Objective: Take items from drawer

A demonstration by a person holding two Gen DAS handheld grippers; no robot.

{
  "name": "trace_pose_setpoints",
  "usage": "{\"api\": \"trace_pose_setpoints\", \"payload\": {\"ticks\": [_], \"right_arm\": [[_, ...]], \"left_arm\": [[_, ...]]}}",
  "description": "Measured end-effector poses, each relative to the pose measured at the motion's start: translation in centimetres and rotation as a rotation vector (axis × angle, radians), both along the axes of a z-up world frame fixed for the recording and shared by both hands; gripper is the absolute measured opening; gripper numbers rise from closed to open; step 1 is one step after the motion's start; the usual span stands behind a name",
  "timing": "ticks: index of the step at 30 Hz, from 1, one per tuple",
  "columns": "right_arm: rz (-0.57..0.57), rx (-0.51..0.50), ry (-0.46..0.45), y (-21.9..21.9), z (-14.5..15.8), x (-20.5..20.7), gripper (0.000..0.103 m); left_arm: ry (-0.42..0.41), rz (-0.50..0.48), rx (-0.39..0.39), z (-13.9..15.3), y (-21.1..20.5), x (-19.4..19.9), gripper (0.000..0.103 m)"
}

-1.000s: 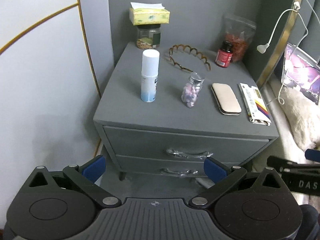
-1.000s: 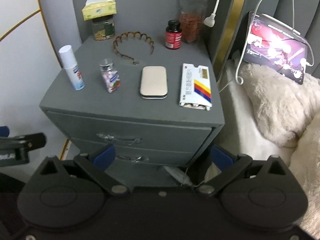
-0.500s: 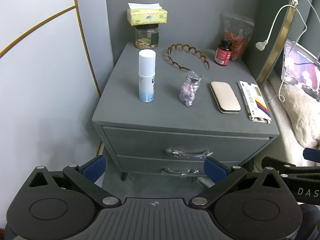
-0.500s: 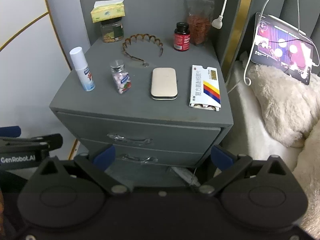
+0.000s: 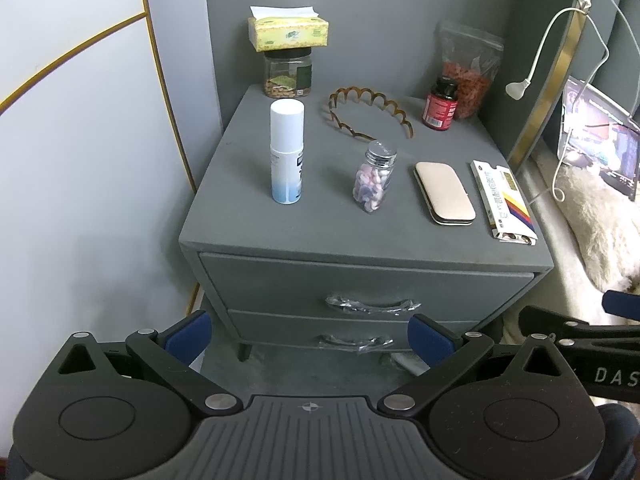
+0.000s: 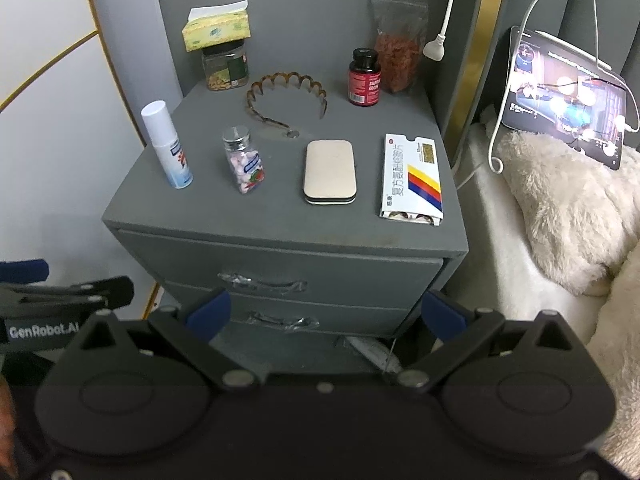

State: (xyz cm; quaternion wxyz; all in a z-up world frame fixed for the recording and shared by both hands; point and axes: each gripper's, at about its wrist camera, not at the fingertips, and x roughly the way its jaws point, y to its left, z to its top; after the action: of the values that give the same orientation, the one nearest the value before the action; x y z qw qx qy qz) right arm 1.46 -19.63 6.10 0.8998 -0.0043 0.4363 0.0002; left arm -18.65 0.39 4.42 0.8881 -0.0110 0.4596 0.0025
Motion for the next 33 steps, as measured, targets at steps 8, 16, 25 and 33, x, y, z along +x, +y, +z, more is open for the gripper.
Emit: {"api": "trace_pose_setpoints", "payload": {"ticks": [8, 16, 25, 33], "right_arm": [[-0.016, 0.0, -0.007, -0.4, -0.1, 0.1, 0.103], [-0.004, -0.001, -0.007, -0.1, -0.1, 0.0, 0.103], [0.001, 0.002, -0.002, 0.1, 0.0, 0.0, 0.103], [0.003, 0.002, 0.0, 0.0, -0.1, 0.0, 0.103]], "left_arm": [[0.006, -0.004, 0.0, -1.6, -1.3, 3.8, 0.103], [0.0, -0.008, 0.001, -0.9, -1.0, 3.6, 0.103], [-0.007, -0.005, -0.001, -0.6, -1.0, 4.0, 0.103], [-0.004, -0.01, 0.0, -0.9, -1.2, 4.5, 0.103]]}}
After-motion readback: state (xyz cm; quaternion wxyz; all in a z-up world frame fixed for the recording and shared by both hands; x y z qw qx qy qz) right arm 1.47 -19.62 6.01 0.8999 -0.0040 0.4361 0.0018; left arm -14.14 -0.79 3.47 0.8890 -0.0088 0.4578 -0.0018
